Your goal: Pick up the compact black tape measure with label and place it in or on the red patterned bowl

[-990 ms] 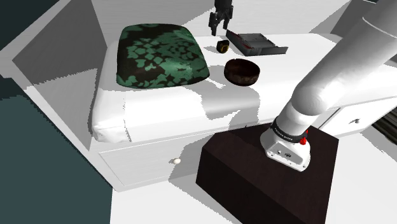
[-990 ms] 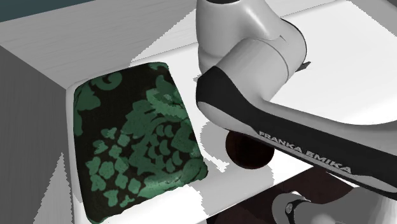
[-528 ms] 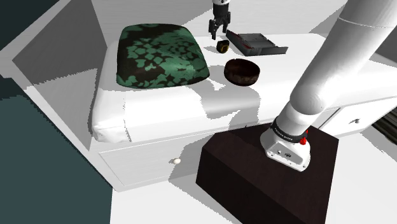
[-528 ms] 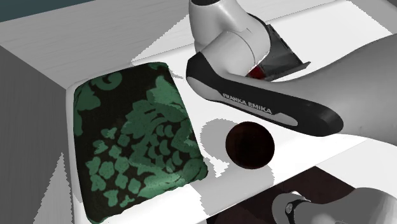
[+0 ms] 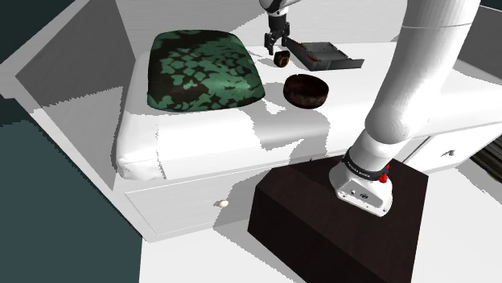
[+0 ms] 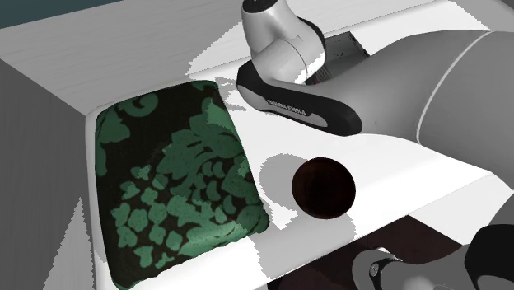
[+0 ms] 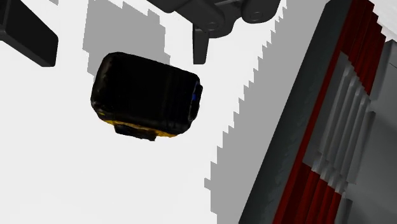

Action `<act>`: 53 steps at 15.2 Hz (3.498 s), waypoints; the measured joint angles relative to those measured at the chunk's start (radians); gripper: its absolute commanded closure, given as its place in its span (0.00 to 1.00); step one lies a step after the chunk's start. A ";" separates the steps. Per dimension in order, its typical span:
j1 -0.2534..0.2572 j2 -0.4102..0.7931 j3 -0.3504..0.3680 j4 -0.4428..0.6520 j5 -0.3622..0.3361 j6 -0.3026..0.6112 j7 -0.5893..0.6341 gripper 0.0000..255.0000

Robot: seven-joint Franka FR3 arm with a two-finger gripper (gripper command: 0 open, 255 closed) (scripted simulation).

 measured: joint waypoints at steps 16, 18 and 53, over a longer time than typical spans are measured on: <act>-0.016 0.025 -0.012 -0.021 -0.010 0.078 -0.003 1.00; -0.007 0.026 -0.005 -0.036 -0.005 0.071 0.004 1.00; -0.111 -0.224 0.005 -0.410 0.292 0.292 -0.397 1.00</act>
